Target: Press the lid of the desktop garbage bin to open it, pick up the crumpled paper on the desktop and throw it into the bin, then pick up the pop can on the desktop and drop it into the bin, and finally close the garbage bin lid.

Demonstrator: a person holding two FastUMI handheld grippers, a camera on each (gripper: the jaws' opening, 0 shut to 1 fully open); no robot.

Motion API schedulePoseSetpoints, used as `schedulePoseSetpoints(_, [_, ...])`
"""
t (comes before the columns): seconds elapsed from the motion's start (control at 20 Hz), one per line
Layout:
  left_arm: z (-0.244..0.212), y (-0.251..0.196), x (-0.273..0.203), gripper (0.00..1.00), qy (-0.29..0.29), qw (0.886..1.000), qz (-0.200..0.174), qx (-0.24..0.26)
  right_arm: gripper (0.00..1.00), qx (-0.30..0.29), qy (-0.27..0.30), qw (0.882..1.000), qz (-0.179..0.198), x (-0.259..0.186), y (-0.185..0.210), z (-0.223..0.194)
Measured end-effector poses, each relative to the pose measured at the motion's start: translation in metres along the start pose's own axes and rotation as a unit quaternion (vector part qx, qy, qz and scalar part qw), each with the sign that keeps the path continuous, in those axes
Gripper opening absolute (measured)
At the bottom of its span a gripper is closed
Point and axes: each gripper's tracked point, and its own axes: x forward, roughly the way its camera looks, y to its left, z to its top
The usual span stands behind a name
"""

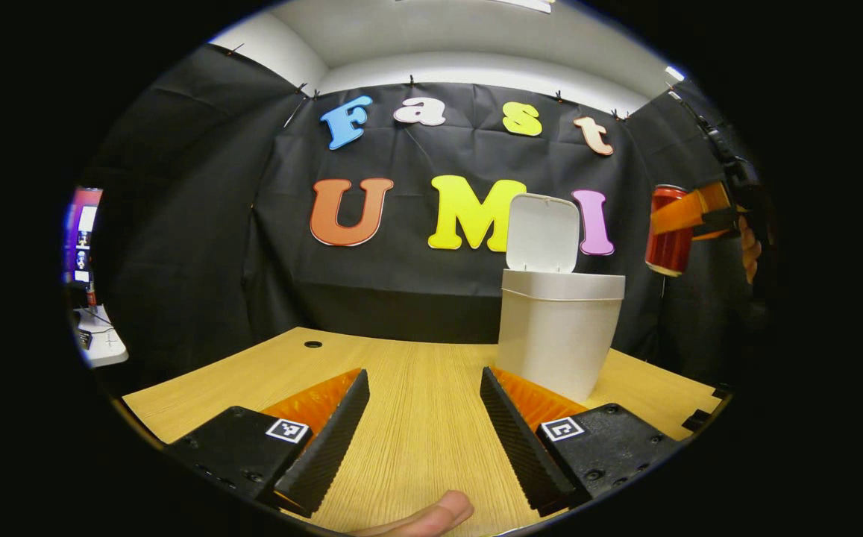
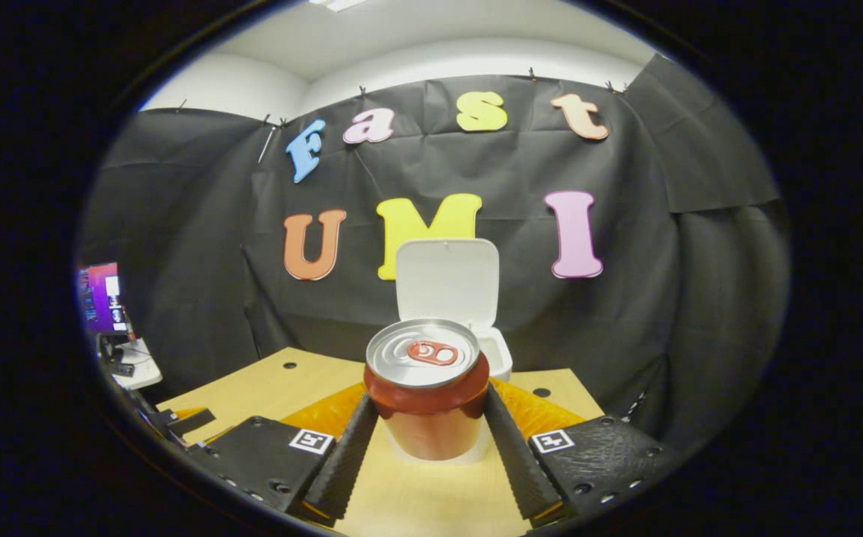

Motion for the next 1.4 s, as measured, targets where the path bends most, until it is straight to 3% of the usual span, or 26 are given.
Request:
schedulePoseSetpoints(0.4, [0.013, 0.009, -0.007, 0.97, -0.012, 1.0, 0.0, -0.008, 0.81, 0.003, 0.015, 1.0, -0.021, 0.101, 0.002, 0.056])
schedulePoseSetpoints(0.7, [0.018, 0.019, -0.005, 0.97, -0.02, 1.0, 0.008, -0.003, 0.81, 0.013, 0.098, 0.994, -0.049, 0.188, 0.003, 0.008])
schedulePoseSetpoints(0.85, [0.012, 0.02, -0.002, 0.97, -0.012, 1.0, 0.007, -0.007, 0.81, -0.01, 0.114, 0.991, -0.069, 0.214, 0.0, -0.007])
schedulePoseSetpoints(1.1, [0.007, 0.034, 0.001, 0.97, -0.002, 1.0, 0.022, -0.009, 0.81, -0.014, 0.139, 0.985, -0.096, 0.234, -0.015, -0.032])
schedulePoseSetpoints(1.4, [0.007, 0.046, 0.004, 0.96, 0.0, 0.999, 0.035, -0.009, 0.81, 0.005, 0.15, 0.984, -0.099, 0.235, -0.026, -0.045])
